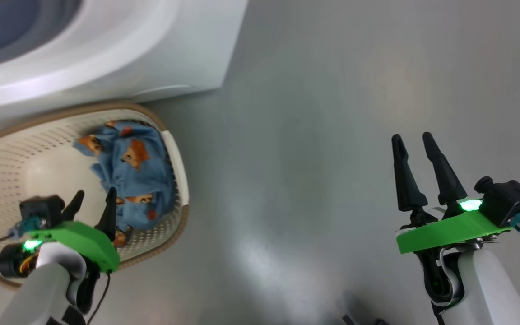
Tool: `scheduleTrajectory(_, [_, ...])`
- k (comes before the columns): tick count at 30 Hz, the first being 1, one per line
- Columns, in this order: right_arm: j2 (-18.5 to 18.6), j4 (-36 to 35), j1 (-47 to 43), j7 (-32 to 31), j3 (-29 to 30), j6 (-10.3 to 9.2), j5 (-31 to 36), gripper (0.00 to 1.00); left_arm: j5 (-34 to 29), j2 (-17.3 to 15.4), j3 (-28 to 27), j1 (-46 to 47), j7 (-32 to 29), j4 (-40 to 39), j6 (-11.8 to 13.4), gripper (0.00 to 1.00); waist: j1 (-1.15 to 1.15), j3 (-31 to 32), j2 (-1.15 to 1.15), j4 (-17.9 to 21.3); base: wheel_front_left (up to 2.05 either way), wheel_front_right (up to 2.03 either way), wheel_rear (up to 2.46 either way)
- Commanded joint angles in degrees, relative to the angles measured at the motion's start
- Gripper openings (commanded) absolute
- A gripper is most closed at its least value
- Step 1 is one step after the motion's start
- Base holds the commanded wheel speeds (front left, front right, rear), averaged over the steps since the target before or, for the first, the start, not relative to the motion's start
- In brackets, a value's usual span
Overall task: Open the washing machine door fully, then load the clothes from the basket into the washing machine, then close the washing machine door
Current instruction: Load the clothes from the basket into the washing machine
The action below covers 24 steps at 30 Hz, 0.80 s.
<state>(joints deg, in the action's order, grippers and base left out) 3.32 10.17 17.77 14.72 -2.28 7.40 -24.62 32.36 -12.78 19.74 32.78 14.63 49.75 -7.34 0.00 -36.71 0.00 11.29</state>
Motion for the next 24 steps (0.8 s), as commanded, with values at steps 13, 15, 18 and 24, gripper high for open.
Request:
scheduleTrajectory(13, [-0.43, -3.21, 1.75, 0.28, -4.58, 0.09, -0.84, 1.0, 17.83, -7.82, 16.13, 8.79, -3.64, 3.97, -0.14, 1.0, 0.0, -7.56, 0.0, 5.15, 0.0, 0.0, 0.0])
scheduleTrajectory(15, [-0.43, -3.43, 1.85, 0.28, -5.16, 0.09, -1.02, 1.0, 20.21, -8.77, 17.87, 9.75, -4.45, 4.23, -0.14, 1.0, 0.0, -8.21, 0.0, 5.54, 0.0, 0.0, 0.0])
scheduleTrajectory(18, [-0.44, -3.86, 1.88, 0.28, -5.85, 0.09, -1.23, 1.0, 23.64, -9.91, 20.03, 11.04, -5.98, 5.03, -0.14, 1.0, 0.0, -9.1, 0.0, 6.08, 0.0, 0.0, 0.0])
scheduleTrajectory(24, [-0.44, -4.71, 1.7, 0.28, -7.05, 0.09, -1.32, 1.0, 31.2, -11.86, 24.46, 13.34, -9.22, 4.05, -0.14, 1.0, 0.0, -10.8, 0.0, 6.94, 0.0, 0.0, 0.0])
